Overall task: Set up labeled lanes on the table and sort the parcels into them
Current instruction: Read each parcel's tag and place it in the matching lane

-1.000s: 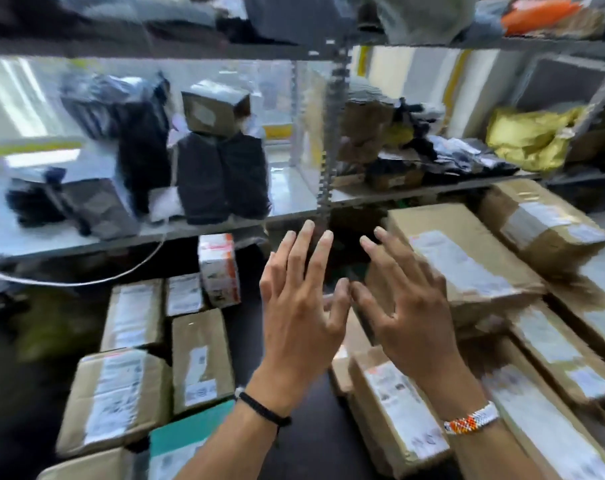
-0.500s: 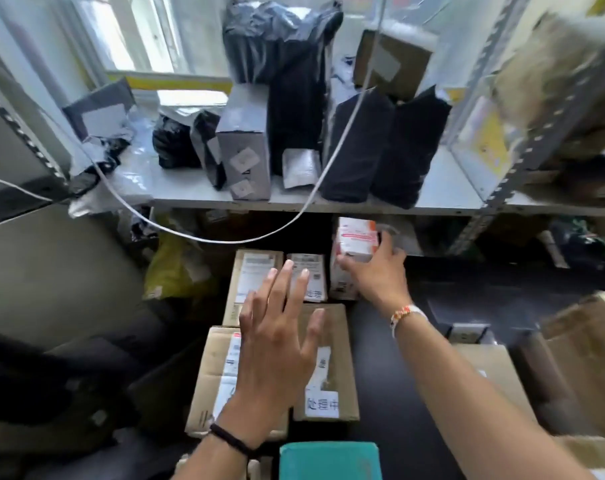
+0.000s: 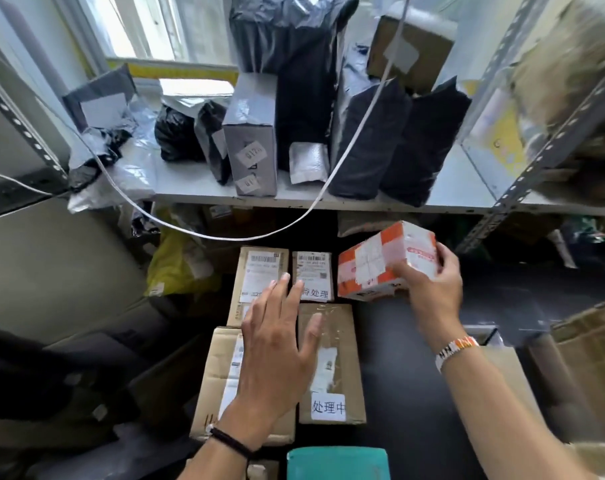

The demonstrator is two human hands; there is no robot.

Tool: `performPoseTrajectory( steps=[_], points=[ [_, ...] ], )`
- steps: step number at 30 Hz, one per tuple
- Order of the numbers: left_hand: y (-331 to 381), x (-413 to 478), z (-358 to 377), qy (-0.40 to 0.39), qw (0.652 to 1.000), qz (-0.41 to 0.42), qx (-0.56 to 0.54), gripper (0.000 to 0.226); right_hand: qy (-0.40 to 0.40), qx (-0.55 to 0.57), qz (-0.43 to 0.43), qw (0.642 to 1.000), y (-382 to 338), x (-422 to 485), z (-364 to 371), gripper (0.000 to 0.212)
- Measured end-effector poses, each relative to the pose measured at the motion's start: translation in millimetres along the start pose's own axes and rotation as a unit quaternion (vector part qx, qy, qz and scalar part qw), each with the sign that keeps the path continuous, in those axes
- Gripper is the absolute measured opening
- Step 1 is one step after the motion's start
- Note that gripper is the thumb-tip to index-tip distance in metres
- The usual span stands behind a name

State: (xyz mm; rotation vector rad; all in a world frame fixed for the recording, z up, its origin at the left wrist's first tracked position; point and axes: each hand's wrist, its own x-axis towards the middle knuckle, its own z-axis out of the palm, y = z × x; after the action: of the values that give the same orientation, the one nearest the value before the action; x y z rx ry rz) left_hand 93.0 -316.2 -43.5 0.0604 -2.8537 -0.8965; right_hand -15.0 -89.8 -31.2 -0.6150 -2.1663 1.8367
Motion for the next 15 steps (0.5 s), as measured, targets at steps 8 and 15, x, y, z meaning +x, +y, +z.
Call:
performPoseTrajectory(
  steps=[8, 15],
  points=[
    [111.1, 5.8, 5.0, -0.143, 0.904, -0.141, -0.376, 0.083, 0.02, 0.086, -0.16, 0.983, -32.2, -86.3, -131.8, 0.094],
    [232.4, -24.9, -29.4, -0.364, 0.661, -0.1, -0.648, 0.073, 0.008, -0.188, -0.547, 0.816, -44.0, -152.6, -212.2, 0.077]
  ],
)
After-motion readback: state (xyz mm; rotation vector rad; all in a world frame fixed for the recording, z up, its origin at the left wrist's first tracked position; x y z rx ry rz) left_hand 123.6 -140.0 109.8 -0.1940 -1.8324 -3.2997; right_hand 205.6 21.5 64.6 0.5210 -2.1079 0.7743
